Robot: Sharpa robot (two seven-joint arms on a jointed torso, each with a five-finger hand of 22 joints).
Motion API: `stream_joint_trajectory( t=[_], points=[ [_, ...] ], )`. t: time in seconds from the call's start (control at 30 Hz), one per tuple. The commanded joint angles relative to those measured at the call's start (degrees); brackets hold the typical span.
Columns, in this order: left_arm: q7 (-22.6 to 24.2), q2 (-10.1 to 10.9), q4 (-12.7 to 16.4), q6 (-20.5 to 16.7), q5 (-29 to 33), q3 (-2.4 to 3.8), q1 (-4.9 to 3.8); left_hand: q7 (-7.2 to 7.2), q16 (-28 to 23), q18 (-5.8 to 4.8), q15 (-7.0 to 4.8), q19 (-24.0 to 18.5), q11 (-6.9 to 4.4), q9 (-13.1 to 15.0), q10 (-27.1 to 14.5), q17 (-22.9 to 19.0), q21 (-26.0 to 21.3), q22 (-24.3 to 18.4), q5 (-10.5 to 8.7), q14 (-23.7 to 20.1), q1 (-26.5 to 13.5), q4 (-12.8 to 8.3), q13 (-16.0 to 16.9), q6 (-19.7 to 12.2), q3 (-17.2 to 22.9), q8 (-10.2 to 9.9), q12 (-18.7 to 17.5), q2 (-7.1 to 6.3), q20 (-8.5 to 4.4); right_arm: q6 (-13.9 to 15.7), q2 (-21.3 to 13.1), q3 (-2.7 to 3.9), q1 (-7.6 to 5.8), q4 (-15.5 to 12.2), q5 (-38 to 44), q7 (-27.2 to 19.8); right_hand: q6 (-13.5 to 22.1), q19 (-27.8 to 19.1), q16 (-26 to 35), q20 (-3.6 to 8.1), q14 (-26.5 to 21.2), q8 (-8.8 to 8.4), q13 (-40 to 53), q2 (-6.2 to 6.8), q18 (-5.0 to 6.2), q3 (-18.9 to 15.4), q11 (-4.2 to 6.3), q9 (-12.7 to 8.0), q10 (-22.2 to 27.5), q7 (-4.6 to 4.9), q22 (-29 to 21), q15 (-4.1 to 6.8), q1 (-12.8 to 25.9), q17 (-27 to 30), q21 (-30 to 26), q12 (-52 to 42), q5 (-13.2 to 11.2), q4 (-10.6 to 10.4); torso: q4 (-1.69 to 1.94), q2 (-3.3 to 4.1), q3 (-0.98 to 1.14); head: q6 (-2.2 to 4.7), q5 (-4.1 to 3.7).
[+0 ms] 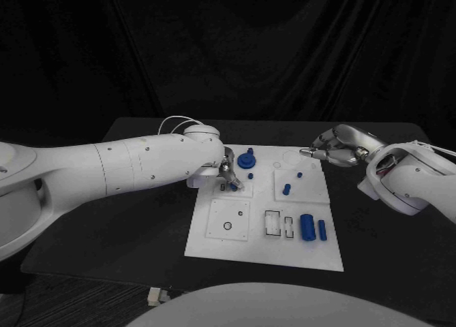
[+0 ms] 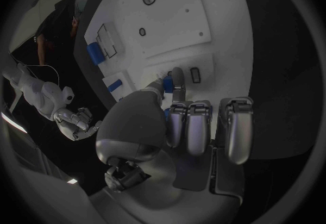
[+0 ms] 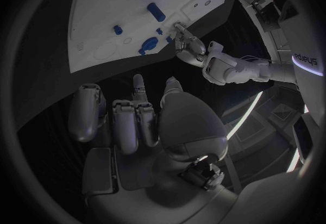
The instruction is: Assemble the parts on the task board
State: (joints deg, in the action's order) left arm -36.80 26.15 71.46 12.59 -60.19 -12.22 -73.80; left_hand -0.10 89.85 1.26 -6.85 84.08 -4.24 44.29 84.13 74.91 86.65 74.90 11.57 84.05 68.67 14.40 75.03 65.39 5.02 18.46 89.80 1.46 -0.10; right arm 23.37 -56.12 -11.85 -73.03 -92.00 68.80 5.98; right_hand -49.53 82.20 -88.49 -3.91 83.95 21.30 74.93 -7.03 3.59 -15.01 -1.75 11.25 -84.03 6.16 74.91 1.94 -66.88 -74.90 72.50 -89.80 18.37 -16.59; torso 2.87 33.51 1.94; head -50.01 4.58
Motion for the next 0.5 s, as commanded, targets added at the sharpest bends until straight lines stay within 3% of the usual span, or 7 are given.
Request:
stream_joint_trajectory(
  t=[0.03, 0.37, 0.5],
  points=[
    [0.35, -0.06, 0.09, 0.76, 0.14, 0.04, 0.12, 0.05, 0.15, -0.20, 0.25, 3.42, 0.18, 0.04, 5.87, 15.09, -0.24, 12.75, -1.39, 5.95, -0.82, 0.54, 14.97, -0.46, -0.15, -0.36, 0.20, -0.10, 0.03, -0.51, 0.01, 0.04, 0.15, 0.01, 0.13, 1.03, -0.23, -0.49, 0.35, -0.05, 4.97, 0.36, 15.07, 0.04, 0.67, -0.20, 0.30, 0.08, -5.97, -0.30, 9.09, 0.42, -0.44, -10.59, -0.25, -0.20, 0.24, 0.01, 0.01, 0.00, 0.01, 0.01, -0.01],
    [0.50, -0.13, -0.03, 0.85, 0.14, 0.04, 0.19, 0.45, 0.15, -0.18, 0.56, 3.39, 0.54, -0.11, 5.87, 15.09, -0.38, 12.79, -5.94, 5.95, -3.48, 2.07, 14.97, -0.43, -1.65, -1.44, 0.20, 0.32, 0.35, -0.63, -0.02, 0.04, 0.15, -0.01, 0.13, 1.09, -0.23, -0.49, 0.35, -0.05, 4.97, 0.36, 15.07, 0.04, 0.67, -0.20, 0.30, 0.08, -5.97, -0.30, 9.09, 0.42, -0.44, -10.59, -0.25, -0.20, 0.24, 0.01, 0.00, 0.00, 0.01, 0.01, -0.03],
    [0.47, -0.18, -0.12, 0.98, 0.14, 0.04, 0.26, 0.49, 0.15, -0.18, 0.60, 3.39, 0.57, -0.13, 5.87, 15.09, -0.39, 12.80, -6.71, 5.95, -4.10, 2.13, 14.97, -0.40, -2.02, -1.64, 0.20, 0.42, 0.40, -0.66, -0.01, 0.04, 0.15, -0.01, 0.13, 1.09, -0.23, -0.49, 0.35, -0.05, 4.97, 0.36, 15.07, 0.04, 0.67, -0.20, 0.30, 0.08, -5.97, -0.30, 9.09, 0.42, -0.44, -10.59, -0.25, -0.20, 0.24, 0.01, 0.00, 0.00, 0.01, 0.01, 0.01]
  ],
)
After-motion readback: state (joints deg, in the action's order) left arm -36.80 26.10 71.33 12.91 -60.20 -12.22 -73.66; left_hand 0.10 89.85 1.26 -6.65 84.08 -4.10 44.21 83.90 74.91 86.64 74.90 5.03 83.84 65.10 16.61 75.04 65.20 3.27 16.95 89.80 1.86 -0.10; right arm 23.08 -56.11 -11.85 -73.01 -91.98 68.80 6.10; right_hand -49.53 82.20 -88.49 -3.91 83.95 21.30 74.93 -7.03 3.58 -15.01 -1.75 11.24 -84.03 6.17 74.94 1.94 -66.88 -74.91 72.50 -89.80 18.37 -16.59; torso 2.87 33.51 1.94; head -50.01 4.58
